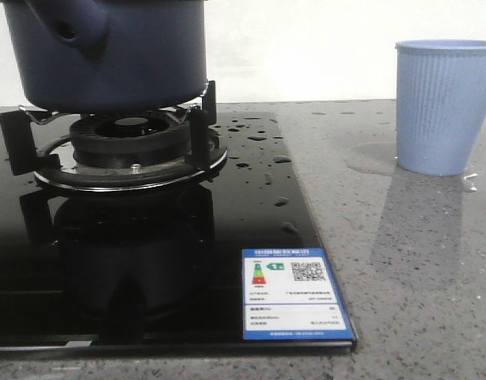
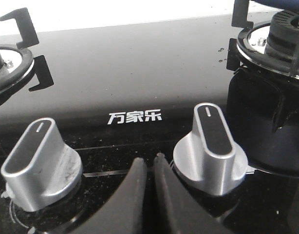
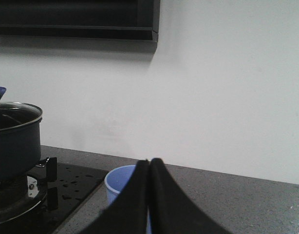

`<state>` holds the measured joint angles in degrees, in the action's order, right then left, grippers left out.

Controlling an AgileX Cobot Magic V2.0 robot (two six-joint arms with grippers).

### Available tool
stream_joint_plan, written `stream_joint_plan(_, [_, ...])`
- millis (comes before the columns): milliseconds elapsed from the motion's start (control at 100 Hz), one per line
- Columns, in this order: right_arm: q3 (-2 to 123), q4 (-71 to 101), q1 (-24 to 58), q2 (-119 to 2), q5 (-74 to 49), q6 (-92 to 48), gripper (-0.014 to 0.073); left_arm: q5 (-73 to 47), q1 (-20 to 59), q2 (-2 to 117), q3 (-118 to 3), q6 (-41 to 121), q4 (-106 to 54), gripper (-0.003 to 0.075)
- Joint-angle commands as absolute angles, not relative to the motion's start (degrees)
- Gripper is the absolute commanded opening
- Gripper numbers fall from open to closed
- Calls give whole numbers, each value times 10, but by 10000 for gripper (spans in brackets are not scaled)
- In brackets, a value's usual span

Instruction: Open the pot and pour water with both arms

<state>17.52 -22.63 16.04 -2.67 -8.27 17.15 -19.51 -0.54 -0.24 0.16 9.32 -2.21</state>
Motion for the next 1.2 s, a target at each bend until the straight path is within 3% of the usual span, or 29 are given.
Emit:
stream_joint_plan(0, [189,-228,161,-33,-45,172,-75,-176,-7,-16,18,88,-32,-20])
stream_joint_plan(310, [146,-209,147,-33,-90,168,-75,-176,-7,-16,18,88,-32,-20])
stream_joint_plan(620, [-14,-129,12,-32,-26,120,-75,-176,-7,-16,18,88,-32,-20])
stream_joint_plan(920, [-13,-92,-23,15,-168,113,-75,-176,-7,-16,18,88,-32,-20])
stream_joint_plan(1190, [-13,-88,-23,15,-176,36,-75,-176,-7,-16,18,88,-32,-20])
